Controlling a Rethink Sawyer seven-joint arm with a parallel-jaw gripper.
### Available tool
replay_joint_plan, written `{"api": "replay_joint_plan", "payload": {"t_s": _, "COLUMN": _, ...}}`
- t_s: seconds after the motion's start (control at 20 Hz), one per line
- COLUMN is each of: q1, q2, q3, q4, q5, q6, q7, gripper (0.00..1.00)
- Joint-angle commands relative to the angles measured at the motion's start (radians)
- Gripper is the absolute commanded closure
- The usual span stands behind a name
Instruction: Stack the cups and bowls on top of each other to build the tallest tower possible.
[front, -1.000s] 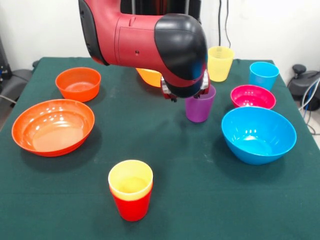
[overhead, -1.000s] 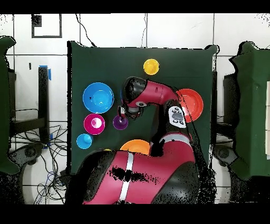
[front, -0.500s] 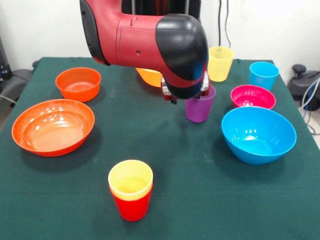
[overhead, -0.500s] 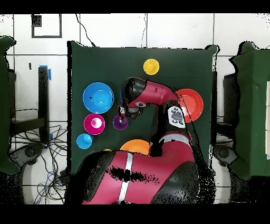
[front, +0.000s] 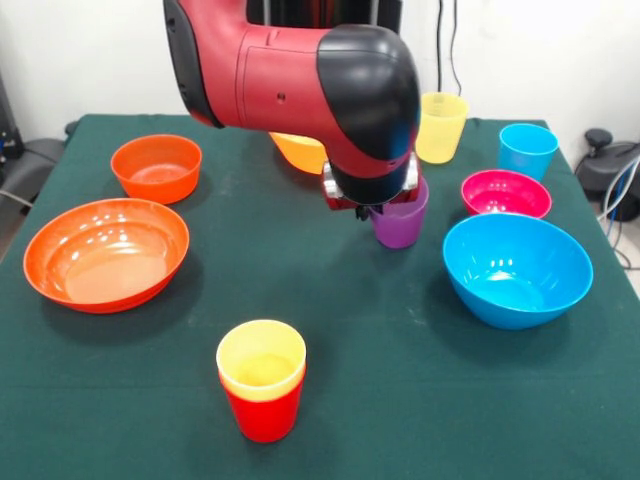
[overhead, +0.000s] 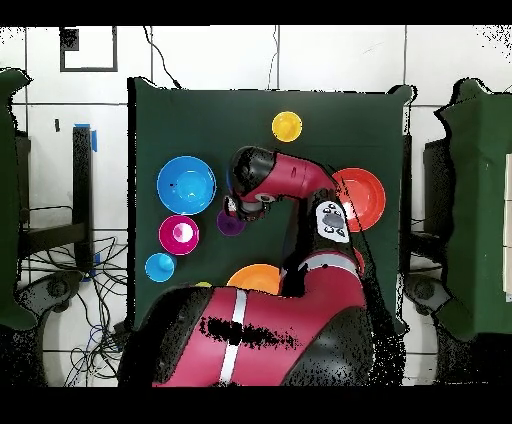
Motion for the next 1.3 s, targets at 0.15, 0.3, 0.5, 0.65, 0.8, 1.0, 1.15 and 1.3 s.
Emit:
{"api": "replay_joint_plan", "payload": {"t_s": 0.15, "q1": 0.036, "q2": 0.025, "q3": 0.031, "q4": 0.009, "q5": 0.018, "q6": -0.120, "q7": 0.218, "gripper": 1.00}}
{"api": "replay_joint_plan", "payload": {"t_s": 0.3, "q1": 0.034, "q2": 0.023, "q3": 0.027, "q4": 0.019, "q5": 0.021, "q6": -0.130, "q7": 0.214, "gripper": 1.00}}
{"api": "replay_joint_plan", "payload": {"t_s": 0.5, "q1": 0.040, "q2": 0.014, "q3": 0.012, "q4": 0.004, "q5": 0.009, "q6": -0.130, "q7": 0.209, "gripper": 1.00}}
{"api": "replay_joint_plan", "payload": {"t_s": 0.65, "q1": 0.056, "q2": -0.017, "q3": -0.016, "q4": -0.032, "q5": -0.021, "q6": -0.108, "q7": 0.196, "gripper": 1.00}}
{"api": "replay_joint_plan", "payload": {"t_s": 0.8, "q1": 0.063, "q2": -0.049, "q3": -0.030, "q4": -0.063, "q5": -0.021, "q6": -0.086, "q7": 0.190, "gripper": 1.00}}
{"api": "replay_joint_plan", "payload": {"t_s": 1.0, "q1": 0.045, "q2": -0.079, "q3": -0.008, "q4": -0.079, "q5": 0.006, "q6": -0.038, "q7": 0.148, "gripper": 1.00}}
{"api": "replay_joint_plan", "payload": {"t_s": 1.15, "q1": 0.028, "q2": -0.097, "q3": 0.006, "q4": -0.102, "q5": 0.014, "q6": -0.003, "q7": 0.121, "gripper": 1.00}}
{"api": "replay_joint_plan", "payload": {"t_s": 1.3, "q1": 0.008, "q2": -0.111, "q3": 0.022, "q4": -0.115, "q5": 0.018, "q6": 0.041, "q7": 0.090, "gripper": 1.00}}
